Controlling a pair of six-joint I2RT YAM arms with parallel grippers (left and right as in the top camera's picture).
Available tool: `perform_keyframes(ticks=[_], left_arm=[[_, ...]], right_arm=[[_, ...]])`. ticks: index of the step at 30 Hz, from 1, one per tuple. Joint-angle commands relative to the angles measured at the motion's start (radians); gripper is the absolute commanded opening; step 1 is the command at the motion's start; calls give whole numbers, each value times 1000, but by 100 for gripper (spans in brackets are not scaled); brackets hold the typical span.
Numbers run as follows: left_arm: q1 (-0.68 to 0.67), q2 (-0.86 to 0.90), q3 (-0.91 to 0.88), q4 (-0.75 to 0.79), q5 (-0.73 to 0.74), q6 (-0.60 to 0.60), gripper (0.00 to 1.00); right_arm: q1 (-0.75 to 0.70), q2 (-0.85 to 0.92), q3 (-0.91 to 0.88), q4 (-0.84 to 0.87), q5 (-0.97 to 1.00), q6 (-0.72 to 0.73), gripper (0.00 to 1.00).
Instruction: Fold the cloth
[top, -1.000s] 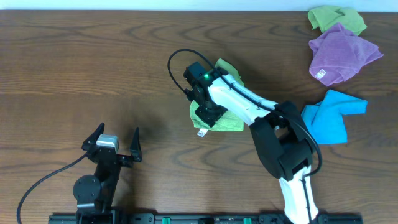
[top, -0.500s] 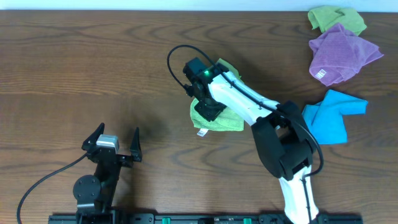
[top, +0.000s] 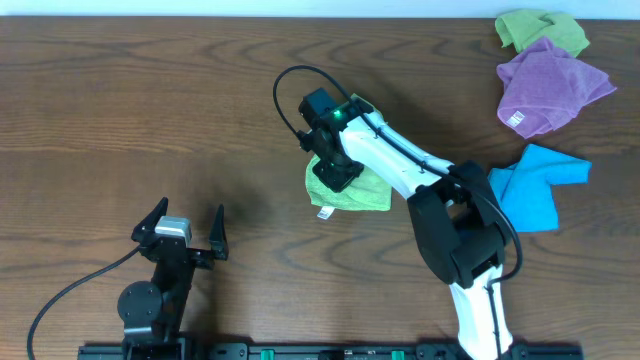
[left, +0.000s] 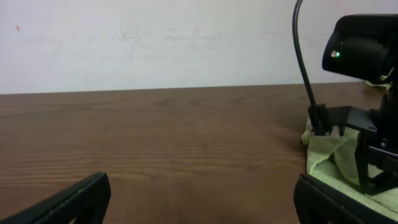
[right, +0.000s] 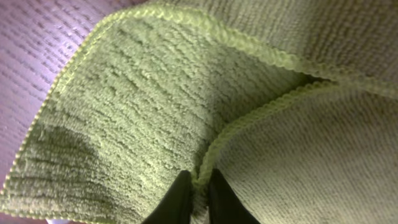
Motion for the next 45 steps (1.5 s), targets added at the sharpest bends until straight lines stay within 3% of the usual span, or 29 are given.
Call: perform_keyframes(ticks=[1, 11, 26, 39, 45], left_arm=[[-3, -2, -20, -35, 37, 14, 95], [-3, -2, -20, -36, 37, 14, 95], [-3, -2, -20, -35, 37, 14, 95], [-3, -2, -20, -35, 37, 14, 96], [-3, -2, -20, -36, 37, 14, 95]], right_arm=[[-5, 4, 14, 5, -15, 6, 4], [-39, 4, 14, -6, 51, 60, 1], [-364, -3, 38, -55, 48, 264, 1], [-585, -12, 252, -21, -77, 309, 1], [-654, -16, 327, 23, 65, 364, 1]])
